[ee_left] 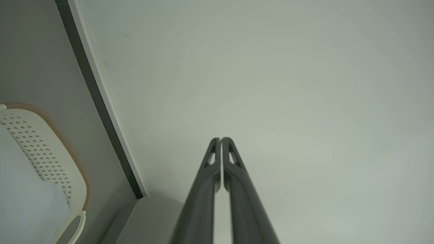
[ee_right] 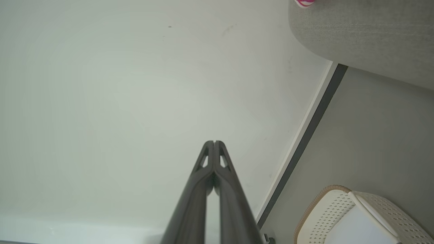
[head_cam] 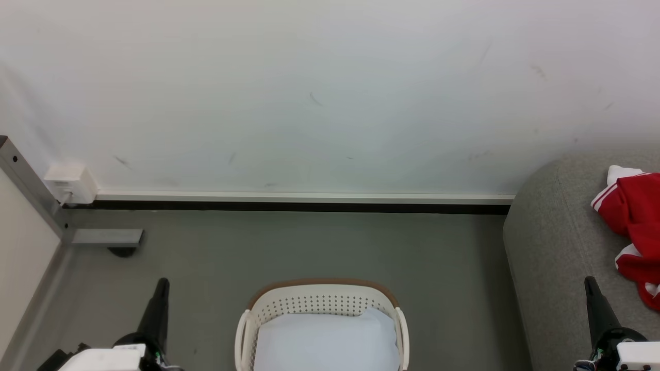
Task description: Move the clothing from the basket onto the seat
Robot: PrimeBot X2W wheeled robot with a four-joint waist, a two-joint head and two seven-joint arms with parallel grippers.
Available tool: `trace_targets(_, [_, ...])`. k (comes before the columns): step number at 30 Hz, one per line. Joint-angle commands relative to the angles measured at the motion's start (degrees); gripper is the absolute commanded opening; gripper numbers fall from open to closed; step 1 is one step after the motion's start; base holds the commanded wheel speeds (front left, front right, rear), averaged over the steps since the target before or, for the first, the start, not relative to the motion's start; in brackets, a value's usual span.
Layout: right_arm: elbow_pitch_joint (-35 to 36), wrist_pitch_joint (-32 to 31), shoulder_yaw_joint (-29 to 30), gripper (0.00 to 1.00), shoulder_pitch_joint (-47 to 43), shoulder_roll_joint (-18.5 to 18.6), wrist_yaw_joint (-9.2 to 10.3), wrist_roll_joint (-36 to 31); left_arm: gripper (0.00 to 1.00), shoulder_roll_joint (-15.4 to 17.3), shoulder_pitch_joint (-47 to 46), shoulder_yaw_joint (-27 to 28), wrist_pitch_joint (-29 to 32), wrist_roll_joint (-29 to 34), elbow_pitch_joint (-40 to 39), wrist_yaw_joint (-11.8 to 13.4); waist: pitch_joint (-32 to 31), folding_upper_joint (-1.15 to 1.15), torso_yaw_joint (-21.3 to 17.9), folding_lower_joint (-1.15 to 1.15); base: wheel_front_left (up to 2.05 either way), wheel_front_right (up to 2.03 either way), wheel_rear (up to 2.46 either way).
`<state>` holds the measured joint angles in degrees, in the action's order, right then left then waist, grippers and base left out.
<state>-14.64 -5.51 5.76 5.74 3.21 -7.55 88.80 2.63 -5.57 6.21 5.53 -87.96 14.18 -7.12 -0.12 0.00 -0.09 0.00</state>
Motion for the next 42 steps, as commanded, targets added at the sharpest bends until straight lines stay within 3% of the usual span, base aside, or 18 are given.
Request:
trace_targets(1, [0.51, -0.38, 0.39, 0.0, 0.73, -0.23, 0.11, 1.04, 0.0, 0.42, -0.62, 0.3, 0.43, -1.73, -0.23, -0.48, 0.04, 0.0, 0.01, 0.0, 0.0, 0.0, 0.0])
trace_targets(10, [0.89, -1.27, 1.06, 0.0, 0.8, -0.43, 0.12, 3.88, 0.0, 0.43, -0.95, 0.47, 1.26, -4.94, -0.16, -0.55, 0.29, 0.0, 0.09, 0.0, 0.0, 0.0, 0.0])
trace_targets(42, [0.83, -1.22, 1.0, 0.0, 0.79, -0.4, 0.12, 3.66, 0.0, 0.43, -0.9, 0.43, 1.23, -4.8, -0.18, -0.5, 0.3, 0.0, 0.09, 0.0, 0.0, 0.0, 0.0])
